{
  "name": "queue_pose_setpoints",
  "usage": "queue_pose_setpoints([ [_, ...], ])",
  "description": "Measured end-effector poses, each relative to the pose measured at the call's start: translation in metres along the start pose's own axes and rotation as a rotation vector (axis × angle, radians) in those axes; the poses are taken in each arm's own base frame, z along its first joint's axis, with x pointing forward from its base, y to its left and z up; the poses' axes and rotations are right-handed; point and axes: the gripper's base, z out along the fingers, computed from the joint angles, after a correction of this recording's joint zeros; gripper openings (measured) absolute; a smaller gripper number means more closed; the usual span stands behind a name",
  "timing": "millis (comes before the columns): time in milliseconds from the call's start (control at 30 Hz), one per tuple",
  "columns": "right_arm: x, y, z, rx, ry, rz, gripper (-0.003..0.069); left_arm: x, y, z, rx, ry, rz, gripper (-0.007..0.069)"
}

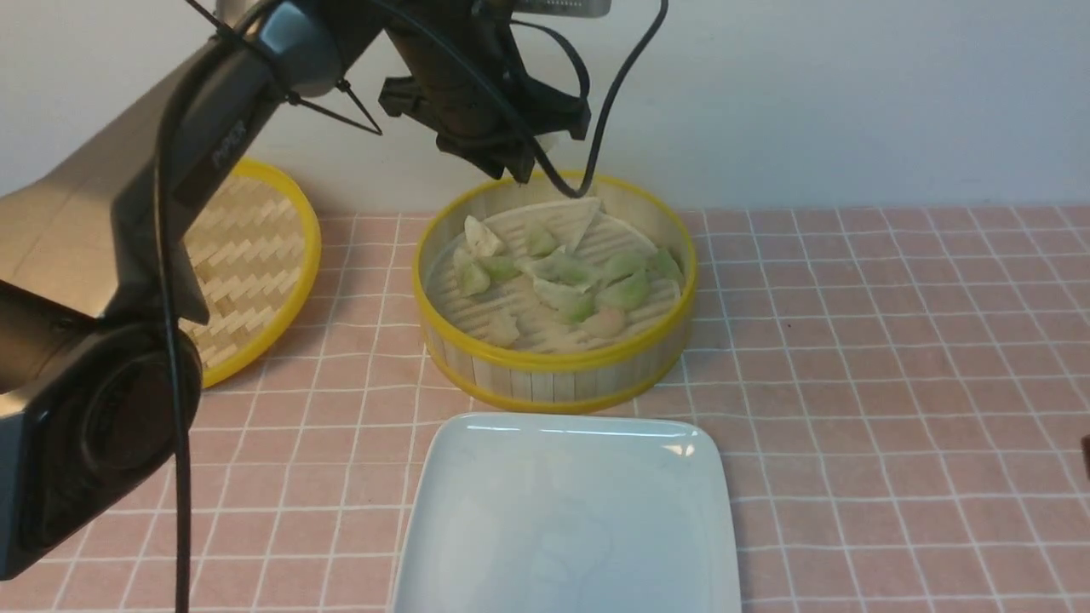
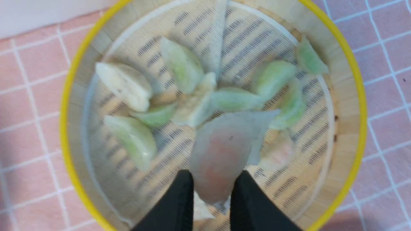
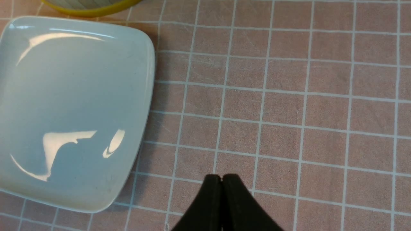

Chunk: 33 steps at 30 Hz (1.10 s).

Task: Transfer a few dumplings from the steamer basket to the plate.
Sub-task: Use the left arm to grab a dumpling from the steamer, then use the left arm to put the dumpling into the plate

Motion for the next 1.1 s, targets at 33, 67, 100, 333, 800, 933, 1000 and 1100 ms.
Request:
queue_pose_setpoints([
  [33,0.0,0.0,0.0,-0.004,0.005,0.0,-0.0015,0.003,-0.001,0.004,0.018,0.02,-0.003,0.0124],
  [67,0.001,0.0,0.0,-0.004,0.012,-0.002,-0.0015,0.007,-0.002,0.008,0.041,0.047,-0.002,0.0124],
  [100,0.002,0.001,0.0,-0.006,0.019,-0.004,-0.0015,0.012,-0.004,0.011,0.059,0.073,-0.006,0.0124],
  [333,0.004,0.001,0.0,-0.011,0.04,-0.003,-0.0015,0.058,-0.008,-0.015,0.074,0.204,-0.003,0.0124],
  [800,-0.004,0.003,0.0,-0.031,-0.04,0.007,-0.0015,0.162,-0.05,0.019,0.048,0.509,0.136,0.0124],
  [933,-0.008,0.004,-0.003,-0.031,-0.07,-0.027,-0.0015,0.167,-0.055,0.032,0.059,0.53,0.196,0.0124],
  [1000,-0.019,0.007,-0.008,-0.049,-0.095,-0.04,-0.0015,0.17,-0.058,0.038,0.069,0.543,0.244,0.0158],
  [1100,-0.038,0.012,-0.006,-0.092,-0.08,-0.053,-0.0013,0.171,-0.06,0.039,0.071,0.546,0.265,0.0264],
])
